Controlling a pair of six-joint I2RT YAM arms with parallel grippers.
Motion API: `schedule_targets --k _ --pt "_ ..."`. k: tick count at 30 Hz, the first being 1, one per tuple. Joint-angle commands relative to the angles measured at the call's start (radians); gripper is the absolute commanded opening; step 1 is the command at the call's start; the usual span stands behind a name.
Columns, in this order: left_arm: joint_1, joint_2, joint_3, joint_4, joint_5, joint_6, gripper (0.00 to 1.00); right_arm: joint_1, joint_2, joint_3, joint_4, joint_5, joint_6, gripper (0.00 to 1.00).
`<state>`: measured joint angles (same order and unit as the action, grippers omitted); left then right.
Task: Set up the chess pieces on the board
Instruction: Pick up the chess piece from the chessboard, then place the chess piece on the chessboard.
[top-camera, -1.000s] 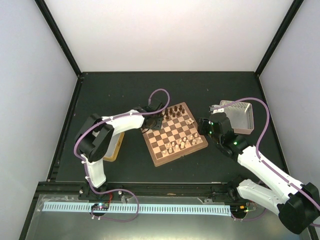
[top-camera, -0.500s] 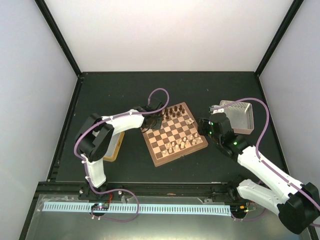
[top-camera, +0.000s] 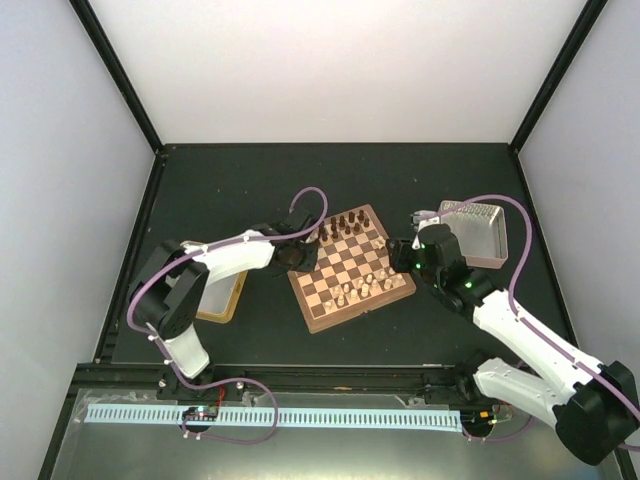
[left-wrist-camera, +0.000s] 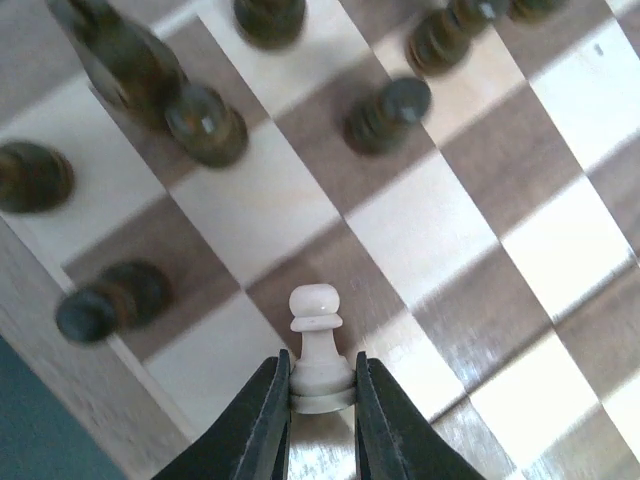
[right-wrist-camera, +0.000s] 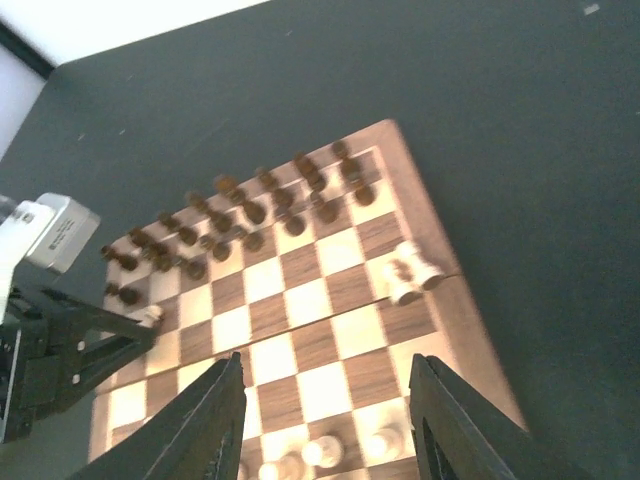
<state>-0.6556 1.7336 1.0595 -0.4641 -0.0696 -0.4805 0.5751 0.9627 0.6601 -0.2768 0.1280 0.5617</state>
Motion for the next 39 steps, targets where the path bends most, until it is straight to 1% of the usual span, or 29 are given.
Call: schedule_targets --k 1,5,10,13,14,16,20,23,28,31,35,39 --pt "0.003 -0.101 -0.047 0.036 0.147 0.056 0.17 -0.004 0.060 0.035 0.054 -0.241 -0.062 0.48" --pt "0.005 -0.152 -0.076 0.090 0.296 0.121 0.17 -0.005 0.128 0.074 0.060 -0.423 -0.060 0.51" --pt "0.006 -0.197 -0.109 0.191 0.479 0.203 0.16 -0.008 0.184 0.116 0.061 -0.486 0.014 0.58" --pt "0.006 -0.228 -0.131 0.267 0.603 0.250 0.16 -0.021 0.196 0.114 0.091 -0.545 0.070 0.61" --pt "0.005 -0.239 -0.137 0.288 0.665 0.264 0.16 -0.024 0.199 0.111 0.106 -0.572 0.084 0.61" --pt "0.005 -0.262 -0.141 0.318 0.728 0.285 0.16 -0.029 0.211 0.118 0.107 -0.622 0.094 0.61" --pt "0.006 -0.307 -0.157 0.387 0.810 0.305 0.16 -0.035 0.233 0.129 0.082 -0.711 0.099 0.60" --pt "0.005 -0.321 -0.158 0.411 0.858 0.318 0.15 -0.035 0.232 0.125 0.095 -0.761 0.113 0.56" --pt "0.006 -0.341 -0.172 0.443 0.912 0.331 0.15 -0.035 0.227 0.110 0.153 -0.831 0.163 0.46" --pt "0.006 -0.351 -0.176 0.442 0.897 0.335 0.15 -0.036 0.226 0.098 0.177 -0.844 0.180 0.37" --pt "0.005 -0.360 -0.181 0.441 0.857 0.327 0.15 -0.037 0.215 0.081 0.211 -0.869 0.205 0.20" --pt "0.007 -0.365 -0.182 0.446 0.832 0.310 0.16 -0.037 0.201 0.070 0.233 -0.883 0.224 0.07"
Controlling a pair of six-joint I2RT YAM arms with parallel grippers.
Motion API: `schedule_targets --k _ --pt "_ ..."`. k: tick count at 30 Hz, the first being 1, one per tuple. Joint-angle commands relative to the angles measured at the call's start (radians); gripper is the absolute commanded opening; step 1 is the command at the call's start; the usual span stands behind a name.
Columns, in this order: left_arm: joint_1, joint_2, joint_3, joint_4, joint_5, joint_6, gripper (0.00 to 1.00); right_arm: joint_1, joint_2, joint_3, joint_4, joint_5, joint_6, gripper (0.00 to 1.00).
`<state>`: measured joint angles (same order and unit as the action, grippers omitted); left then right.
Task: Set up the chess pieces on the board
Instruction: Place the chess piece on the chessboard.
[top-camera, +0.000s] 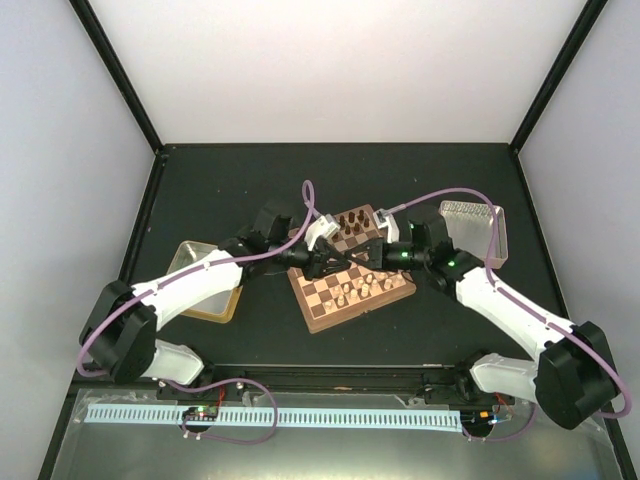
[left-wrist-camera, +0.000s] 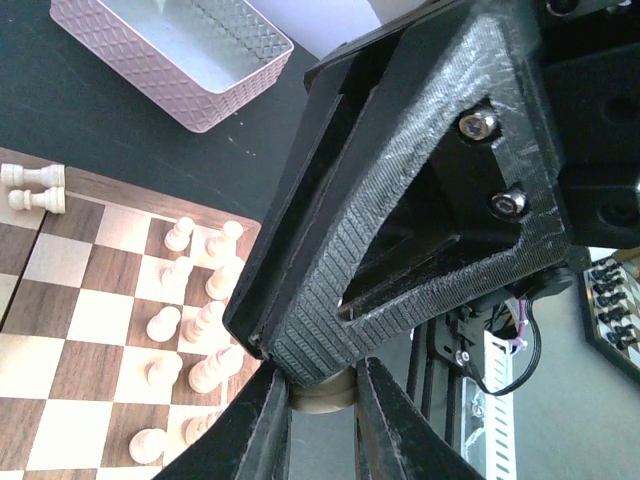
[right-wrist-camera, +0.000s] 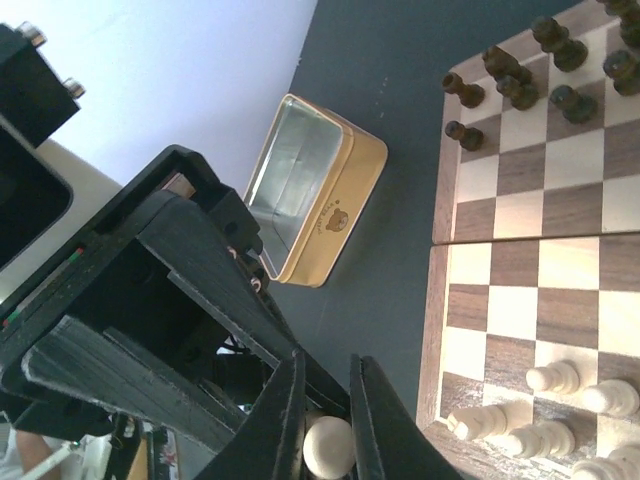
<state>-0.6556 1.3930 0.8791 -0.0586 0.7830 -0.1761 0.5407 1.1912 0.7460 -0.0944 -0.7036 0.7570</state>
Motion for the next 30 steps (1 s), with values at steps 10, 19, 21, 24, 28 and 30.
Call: schedule_targets --k 10,19,21,24,28,30 --pt "0.012 -0.187 -0.080 -0.047 -0.606 -0.131 0.65 0.055 -0.030 0.041 -0.079 0.286 -0.138 0.01" --pt "0.015 -0.564 -0.186 -0.129 -1.084 -0.258 0.71 0.354 0.188 0.205 -0.207 0.760 -0.279 0.01" --pt "0.014 -0.632 -0.201 -0.143 -1.131 -0.262 0.73 0.408 0.248 0.241 -0.226 0.843 -0.294 0.01" --pt "0.016 -0.713 -0.213 -0.181 -1.173 -0.274 0.75 0.484 0.334 0.285 -0.248 0.949 -0.316 0.01" --pt "0.017 -0.780 -0.213 -0.230 -1.198 -0.280 0.75 0.574 0.451 0.347 -0.282 1.052 -0.344 0.02" --pt "0.017 -0.797 -0.210 -0.243 -1.208 -0.274 0.76 0.606 0.499 0.374 -0.301 1.085 -0.345 0.02"
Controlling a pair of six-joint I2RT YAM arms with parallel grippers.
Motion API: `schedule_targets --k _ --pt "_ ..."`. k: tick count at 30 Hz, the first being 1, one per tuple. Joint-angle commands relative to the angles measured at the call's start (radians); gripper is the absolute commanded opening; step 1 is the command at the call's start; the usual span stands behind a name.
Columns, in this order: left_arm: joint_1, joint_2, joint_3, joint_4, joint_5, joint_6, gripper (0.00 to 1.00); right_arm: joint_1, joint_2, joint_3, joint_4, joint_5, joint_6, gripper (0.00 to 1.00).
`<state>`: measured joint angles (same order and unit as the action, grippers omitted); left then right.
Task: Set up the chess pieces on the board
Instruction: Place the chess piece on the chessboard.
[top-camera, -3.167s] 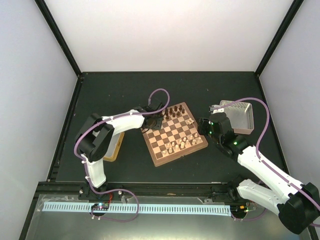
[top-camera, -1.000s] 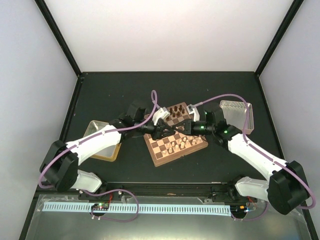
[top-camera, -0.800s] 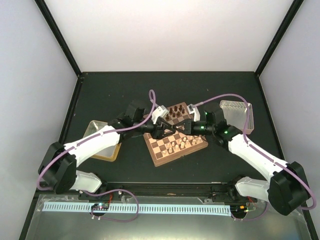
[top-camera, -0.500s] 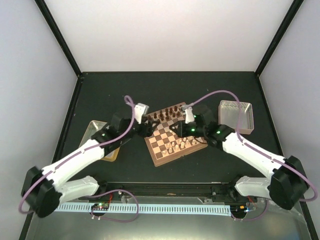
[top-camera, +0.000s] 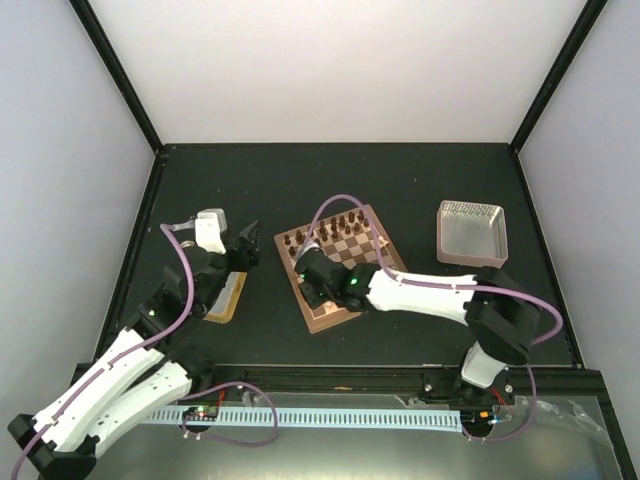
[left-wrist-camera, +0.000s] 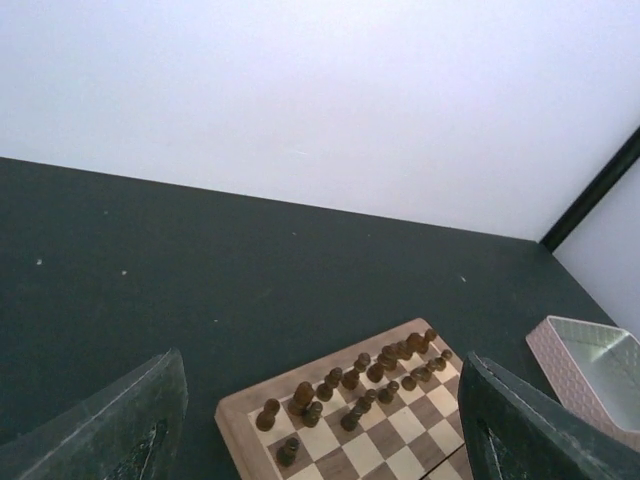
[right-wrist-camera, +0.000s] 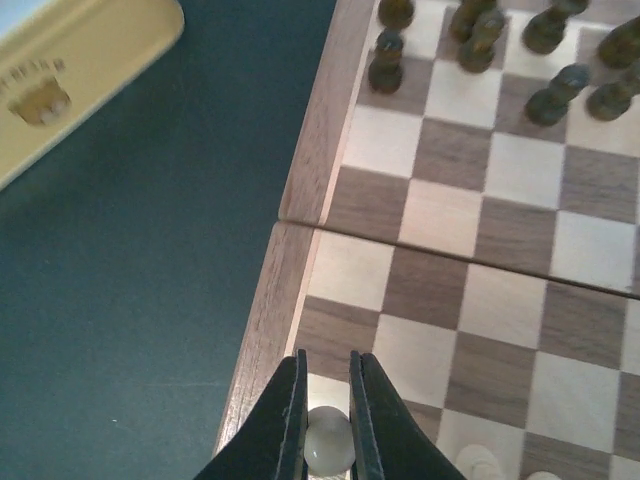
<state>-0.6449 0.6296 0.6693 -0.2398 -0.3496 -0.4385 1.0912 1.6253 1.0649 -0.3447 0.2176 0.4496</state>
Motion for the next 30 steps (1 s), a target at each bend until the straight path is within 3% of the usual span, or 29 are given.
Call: schedule_targets --k 1,21,26,30 --pt "0.007 -0.040 0.002 -0.068 -0.079 -0.008 0.76 0.068 0.088 0.065 -0.054 0.167 -0.033 0.02" --pt "0.008 -0.024 0.004 -0.088 -0.078 0.014 0.79 0.090 0.190 0.078 -0.072 0.131 -0.023 0.08" --pt "0.008 -0.018 0.003 -0.083 -0.076 0.016 0.79 0.090 0.184 0.079 -0.077 0.115 -0.025 0.14" --pt "0.008 -0.014 0.005 -0.084 -0.075 0.017 0.79 0.090 0.161 0.085 -0.092 0.120 -0.015 0.25"
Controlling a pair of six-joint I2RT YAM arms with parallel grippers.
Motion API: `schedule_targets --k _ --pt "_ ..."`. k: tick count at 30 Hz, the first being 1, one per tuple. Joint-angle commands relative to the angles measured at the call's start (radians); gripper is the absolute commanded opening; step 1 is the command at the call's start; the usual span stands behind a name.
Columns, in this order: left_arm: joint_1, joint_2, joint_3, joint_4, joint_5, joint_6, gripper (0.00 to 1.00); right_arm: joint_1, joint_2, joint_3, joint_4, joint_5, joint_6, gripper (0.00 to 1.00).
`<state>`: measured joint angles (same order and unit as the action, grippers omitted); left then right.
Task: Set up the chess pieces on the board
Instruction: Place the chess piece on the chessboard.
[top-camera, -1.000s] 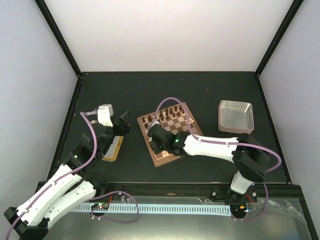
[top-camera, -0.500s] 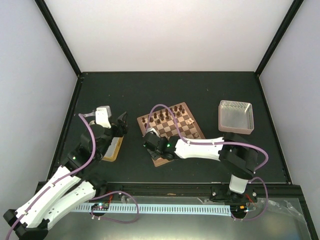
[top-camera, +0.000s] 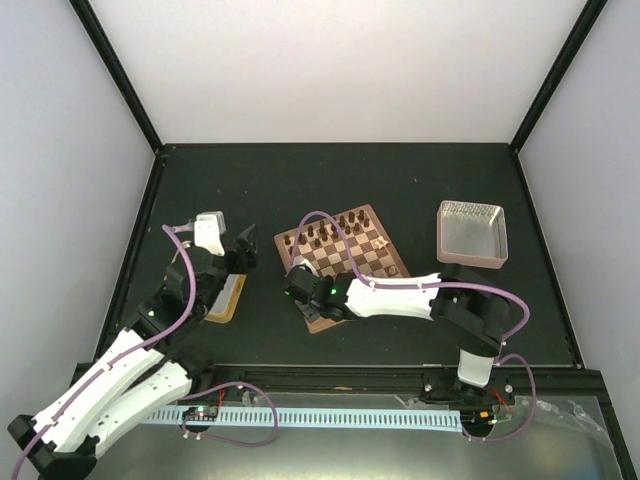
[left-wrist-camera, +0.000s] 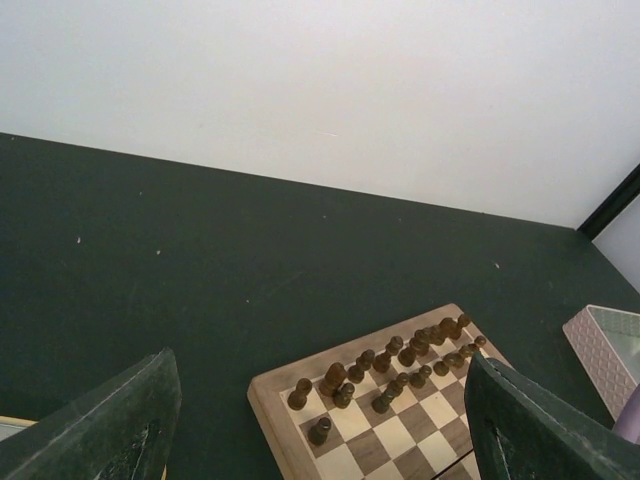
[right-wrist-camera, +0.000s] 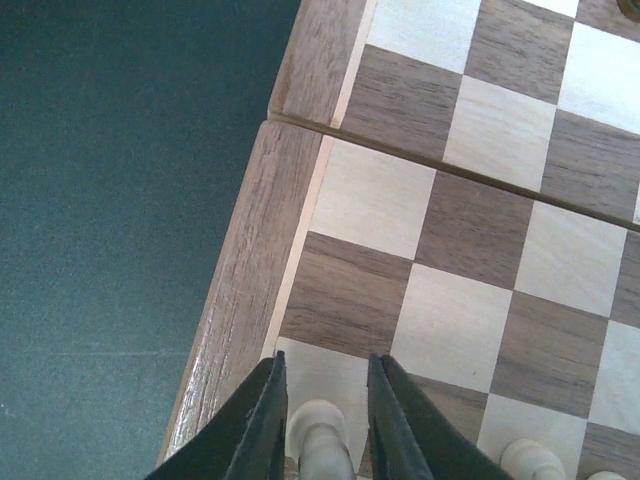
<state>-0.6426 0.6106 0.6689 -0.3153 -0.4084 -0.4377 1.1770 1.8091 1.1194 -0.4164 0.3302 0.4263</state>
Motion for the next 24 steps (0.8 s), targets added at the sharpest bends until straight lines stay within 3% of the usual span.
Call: schedule_targets --k 1,12,19,24 --pt "0.007 0.007 0.006 -0.008 -0.015 0.015 0.79 0.003 -0.033 0.030 -0.018 0.007 0.008 0.28" --pt "0.006 0.015 0.012 -0.010 0.003 0.018 0.80 -0.054 -0.207 0.032 -0.005 0.020 0.071 0.35" --pt "0.008 0.049 0.016 0.001 0.078 0.024 0.83 -0.314 -0.330 -0.079 -0.018 -0.006 0.117 0.44" --pt "0.008 0.093 0.023 0.017 0.157 0.016 0.83 -0.522 -0.343 -0.152 0.011 -0.166 0.079 0.45"
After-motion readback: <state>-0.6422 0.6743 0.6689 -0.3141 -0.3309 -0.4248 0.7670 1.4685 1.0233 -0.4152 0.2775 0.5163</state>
